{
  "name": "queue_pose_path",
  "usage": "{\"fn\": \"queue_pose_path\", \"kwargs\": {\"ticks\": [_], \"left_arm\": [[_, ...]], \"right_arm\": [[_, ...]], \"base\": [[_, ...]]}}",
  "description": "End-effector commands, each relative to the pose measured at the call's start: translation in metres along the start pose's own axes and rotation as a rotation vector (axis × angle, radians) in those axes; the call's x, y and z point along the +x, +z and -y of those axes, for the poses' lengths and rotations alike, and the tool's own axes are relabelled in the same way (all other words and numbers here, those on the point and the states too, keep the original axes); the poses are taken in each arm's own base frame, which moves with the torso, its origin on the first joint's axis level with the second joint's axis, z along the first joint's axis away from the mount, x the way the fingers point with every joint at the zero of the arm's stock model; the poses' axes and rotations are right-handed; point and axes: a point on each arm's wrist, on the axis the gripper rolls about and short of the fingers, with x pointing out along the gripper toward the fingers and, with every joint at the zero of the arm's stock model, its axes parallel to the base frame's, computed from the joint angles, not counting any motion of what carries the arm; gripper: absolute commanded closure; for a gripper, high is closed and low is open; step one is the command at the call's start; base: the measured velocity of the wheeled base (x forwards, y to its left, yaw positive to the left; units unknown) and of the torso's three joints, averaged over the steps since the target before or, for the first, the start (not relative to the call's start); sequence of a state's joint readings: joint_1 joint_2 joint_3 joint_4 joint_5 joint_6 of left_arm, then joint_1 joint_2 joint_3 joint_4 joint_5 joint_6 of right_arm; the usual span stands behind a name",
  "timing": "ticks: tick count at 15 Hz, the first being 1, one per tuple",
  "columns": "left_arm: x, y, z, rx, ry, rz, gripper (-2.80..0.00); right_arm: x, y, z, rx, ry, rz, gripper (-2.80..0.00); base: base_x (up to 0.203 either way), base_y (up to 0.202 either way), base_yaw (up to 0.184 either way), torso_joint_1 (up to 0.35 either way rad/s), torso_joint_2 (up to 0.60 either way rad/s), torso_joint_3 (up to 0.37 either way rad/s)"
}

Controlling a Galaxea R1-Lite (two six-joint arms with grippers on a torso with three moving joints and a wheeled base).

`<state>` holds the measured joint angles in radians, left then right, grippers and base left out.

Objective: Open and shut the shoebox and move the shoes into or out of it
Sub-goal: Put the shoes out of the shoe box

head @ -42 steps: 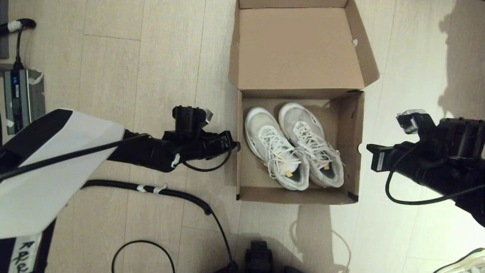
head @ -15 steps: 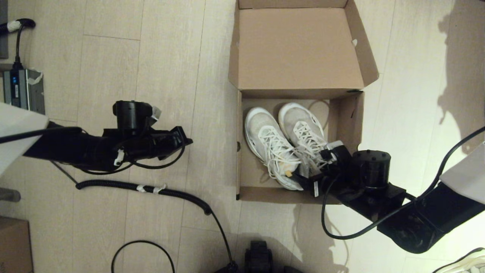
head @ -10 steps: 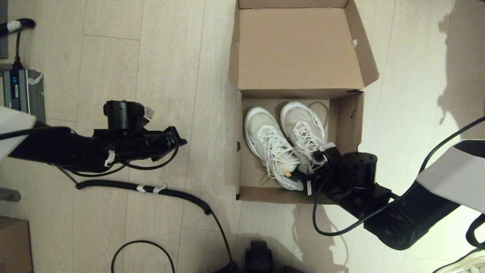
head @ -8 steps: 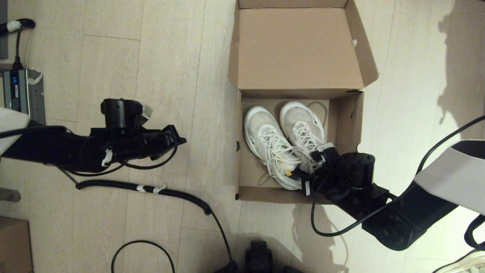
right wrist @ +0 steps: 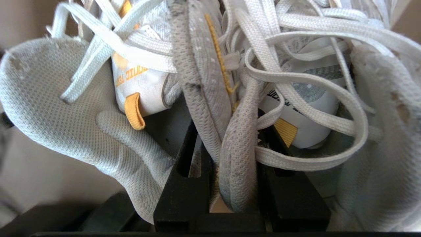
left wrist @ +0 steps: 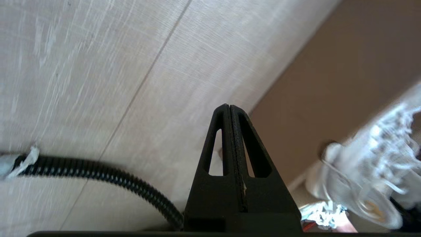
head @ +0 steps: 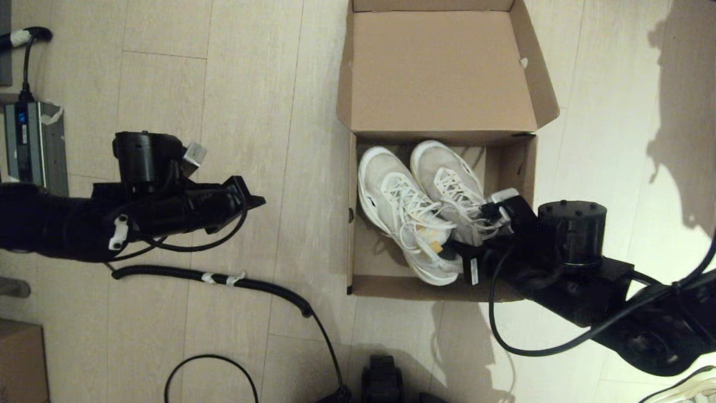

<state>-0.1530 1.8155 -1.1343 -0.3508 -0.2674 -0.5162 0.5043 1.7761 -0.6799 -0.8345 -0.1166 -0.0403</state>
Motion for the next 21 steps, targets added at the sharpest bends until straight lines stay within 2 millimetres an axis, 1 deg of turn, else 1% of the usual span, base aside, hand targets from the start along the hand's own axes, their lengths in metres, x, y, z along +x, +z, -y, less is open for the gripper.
{"fn": "queue_pose_path", "kwargs": {"ticks": [1,5,7,9,11,13,15,17,19,20,21], "left_arm": [[-0.017,0.004,0.008,0.006,-0.017,0.027,0.0],[-0.036,0.006,0.015,0.012,-0.026,0.052,0.0],[-0.045,0.002,0.015,0.011,-0.021,0.049,0.0],[-0.05,-0.007,0.011,0.003,-0.006,0.029,0.0],[-0.059,-0.014,0.009,-0.001,0.016,0.029,0.0],[-0.07,-0.02,0.01,-0.003,0.021,0.031,0.0],[-0.078,-0.024,0.009,-0.009,0.027,0.03,0.0],[-0.084,-0.024,0.009,-0.015,0.028,0.039,0.0],[-0.085,-0.023,0.008,-0.018,0.029,0.043,0.0],[-0.084,-0.024,0.008,-0.019,0.032,0.038,0.0],[-0.081,-0.025,0.007,-0.021,0.033,0.032,0.0]], "right_arm": [[-0.032,0.021,0.0,0.004,0.014,0.052,0.0],[-0.071,0.038,0.004,0.007,0.023,0.071,0.0],[-0.093,0.05,0.007,0.019,0.022,0.108,0.0],[-0.113,0.063,0.012,0.032,0.011,0.146,0.0],[-0.134,0.079,0.022,0.046,-0.038,0.194,0.0],[-0.152,0.093,0.04,0.058,-0.125,0.225,0.0],[-0.163,0.1,0.054,0.066,-0.201,0.233,0.0],[-0.166,0.1,0.073,0.077,-0.302,0.226,0.0],[-0.166,0.096,0.099,0.094,-0.418,0.202,0.0],[-0.163,0.094,0.114,0.104,-0.466,0.185,0.0],[-0.155,0.092,0.13,0.117,-0.506,0.163,0.0]], "base": [[0.0,0.0,0.0,0.0,0.0,0.0],[0.0,0.0,0.0,0.0,0.0,0.0],[0.0,0.0,0.0,0.0,0.0,0.0],[0.0,0.0,0.0,0.0,0.0,0.0],[0.0,0.0,0.0,0.0,0.0,0.0],[0.0,0.0,0.0,0.0,0.0,0.0],[0.0,0.0,0.0,0.0,0.0,0.0],[0.0,0.0,0.0,0.0,0.0,0.0],[0.0,0.0,0.0,0.0,0.0,0.0],[0.0,0.0,0.0,0.0,0.0,0.0],[0.0,0.0,0.0,0.0,0.0,0.0]]}}
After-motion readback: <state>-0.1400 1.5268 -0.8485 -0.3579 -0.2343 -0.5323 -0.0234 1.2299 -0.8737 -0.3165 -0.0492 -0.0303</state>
